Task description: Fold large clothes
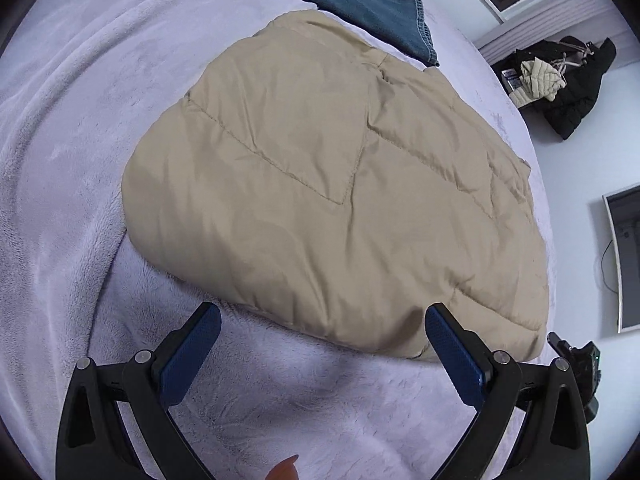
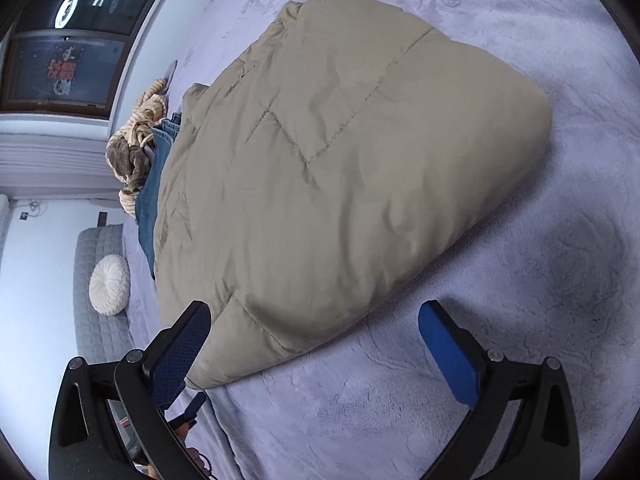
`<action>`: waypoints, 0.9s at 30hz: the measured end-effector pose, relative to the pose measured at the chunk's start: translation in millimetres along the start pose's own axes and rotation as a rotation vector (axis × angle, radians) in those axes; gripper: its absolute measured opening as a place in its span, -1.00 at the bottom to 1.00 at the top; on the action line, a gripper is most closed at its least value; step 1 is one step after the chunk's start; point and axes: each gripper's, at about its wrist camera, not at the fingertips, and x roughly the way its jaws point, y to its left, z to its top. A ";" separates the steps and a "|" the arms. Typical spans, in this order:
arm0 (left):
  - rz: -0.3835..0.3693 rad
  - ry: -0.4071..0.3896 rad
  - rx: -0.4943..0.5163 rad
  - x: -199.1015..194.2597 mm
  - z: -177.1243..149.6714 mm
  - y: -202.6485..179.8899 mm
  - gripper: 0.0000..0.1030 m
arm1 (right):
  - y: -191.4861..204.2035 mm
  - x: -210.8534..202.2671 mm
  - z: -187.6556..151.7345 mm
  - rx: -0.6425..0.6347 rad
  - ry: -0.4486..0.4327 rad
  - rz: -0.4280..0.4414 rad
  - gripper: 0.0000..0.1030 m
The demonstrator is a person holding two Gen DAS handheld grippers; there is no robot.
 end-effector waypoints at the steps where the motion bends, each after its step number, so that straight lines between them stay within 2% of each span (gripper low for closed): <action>1: -0.008 0.004 -0.025 1.5 1.0 4.6 0.98 | -1.5 3.6 1.3 0.015 0.003 0.009 1.00; 5: -0.045 0.006 -0.113 7.0 3.1 23.8 0.98 | -7.3 15.2 5.6 0.066 0.016 0.046 1.00; 9: -0.136 0.030 -0.178 22.0 11.7 31.9 0.98 | -11.0 24.6 9.4 0.108 0.027 0.092 1.00; 15: -0.198 -0.059 -0.184 28.0 42.2 19.6 0.98 | -8.0 39.1 20.4 0.146 0.033 0.159 1.00; 19: -0.164 -0.067 -0.218 51.8 51.6 17.9 0.98 | -3.6 54.9 28.6 0.168 0.045 0.184 1.00; 23: -0.157 -0.105 -0.251 56.0 54.4 17.9 0.97 | -5.8 63.0 29.5 0.186 0.042 0.180 1.00; 25: -0.155 -0.126 -0.254 53.9 55.3 17.9 0.75 | -5.6 63.3 28.9 0.189 0.044 0.185 1.00; 27: -0.172 -0.134 -0.231 50.9 58.0 18.3 0.05 | -4.8 64.1 29.9 0.197 0.044 0.189 0.99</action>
